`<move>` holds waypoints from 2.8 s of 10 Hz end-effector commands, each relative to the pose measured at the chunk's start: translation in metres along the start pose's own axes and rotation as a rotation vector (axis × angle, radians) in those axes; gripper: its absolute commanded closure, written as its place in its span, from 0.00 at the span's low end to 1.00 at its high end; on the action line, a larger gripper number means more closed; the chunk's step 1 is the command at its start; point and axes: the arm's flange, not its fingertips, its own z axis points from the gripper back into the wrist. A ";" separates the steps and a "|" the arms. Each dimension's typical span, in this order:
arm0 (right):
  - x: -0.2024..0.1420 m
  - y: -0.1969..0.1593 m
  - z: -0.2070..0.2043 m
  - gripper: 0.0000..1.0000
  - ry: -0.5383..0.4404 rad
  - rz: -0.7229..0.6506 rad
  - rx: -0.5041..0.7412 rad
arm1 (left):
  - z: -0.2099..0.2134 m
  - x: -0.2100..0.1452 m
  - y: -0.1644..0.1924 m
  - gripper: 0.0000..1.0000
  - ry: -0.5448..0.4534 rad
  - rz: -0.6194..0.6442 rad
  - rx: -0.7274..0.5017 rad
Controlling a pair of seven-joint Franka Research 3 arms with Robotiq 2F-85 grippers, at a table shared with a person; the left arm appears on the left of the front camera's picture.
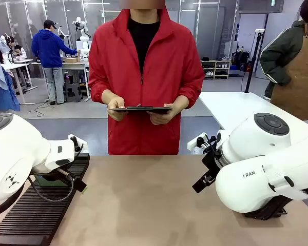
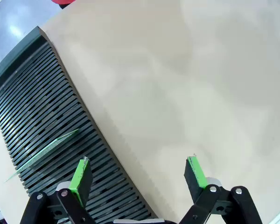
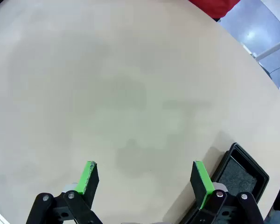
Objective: Inspect the PCB.
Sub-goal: Pick up the Blank PCB and present it to the human.
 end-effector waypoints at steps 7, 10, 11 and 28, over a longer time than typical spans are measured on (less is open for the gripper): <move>0.000 0.000 0.000 0.00 0.000 0.000 0.000 | 0.000 0.000 0.000 0.00 0.000 0.000 0.000; 0.000 0.000 0.000 0.00 0.000 0.002 0.000 | 0.000 0.000 0.000 0.00 0.000 -0.001 0.000; 0.009 -0.006 0.015 0.00 0.012 0.005 0.010 | 0.016 0.009 0.005 0.00 0.012 -0.012 0.017; -0.277 -0.184 0.182 0.00 -0.400 -0.650 0.920 | 0.170 -0.275 0.192 0.00 -0.374 0.583 -1.053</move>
